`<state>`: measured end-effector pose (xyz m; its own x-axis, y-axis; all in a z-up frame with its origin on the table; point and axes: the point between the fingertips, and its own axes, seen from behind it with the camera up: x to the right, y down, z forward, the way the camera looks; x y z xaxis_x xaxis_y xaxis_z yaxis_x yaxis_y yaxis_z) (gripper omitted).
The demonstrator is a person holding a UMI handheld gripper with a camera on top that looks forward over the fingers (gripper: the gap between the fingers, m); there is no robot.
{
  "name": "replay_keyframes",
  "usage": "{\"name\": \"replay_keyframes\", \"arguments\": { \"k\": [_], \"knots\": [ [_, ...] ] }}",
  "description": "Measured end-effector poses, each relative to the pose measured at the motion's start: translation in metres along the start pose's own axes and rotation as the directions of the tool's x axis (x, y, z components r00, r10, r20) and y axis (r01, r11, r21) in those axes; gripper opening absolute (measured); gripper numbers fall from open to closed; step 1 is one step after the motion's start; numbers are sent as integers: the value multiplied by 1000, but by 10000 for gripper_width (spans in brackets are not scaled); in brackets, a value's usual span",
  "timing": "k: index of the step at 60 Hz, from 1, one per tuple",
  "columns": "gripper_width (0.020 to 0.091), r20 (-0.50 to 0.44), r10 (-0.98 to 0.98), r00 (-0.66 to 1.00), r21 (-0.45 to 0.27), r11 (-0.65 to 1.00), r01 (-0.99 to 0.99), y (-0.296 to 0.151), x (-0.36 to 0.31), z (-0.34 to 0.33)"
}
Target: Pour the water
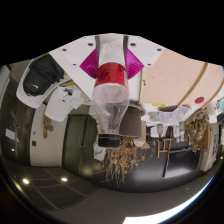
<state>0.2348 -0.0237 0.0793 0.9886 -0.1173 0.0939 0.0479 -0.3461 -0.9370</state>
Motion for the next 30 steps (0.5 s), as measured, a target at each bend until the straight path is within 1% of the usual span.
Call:
{"name": "replay_keyframes", "arguments": {
  "k": [7,15,24,30],
  "knots": [
    [303,-42,-28,999,5,1000,28,-20,-3,1],
    [304,-103,-101,990,15,995,103,-59,-14,0],
    [304,-189,-243,951,49,965,256,-131,-49,-7],
    [305,-263,-363,894,63,918,392,-187,-91,-14]
  ]
}}
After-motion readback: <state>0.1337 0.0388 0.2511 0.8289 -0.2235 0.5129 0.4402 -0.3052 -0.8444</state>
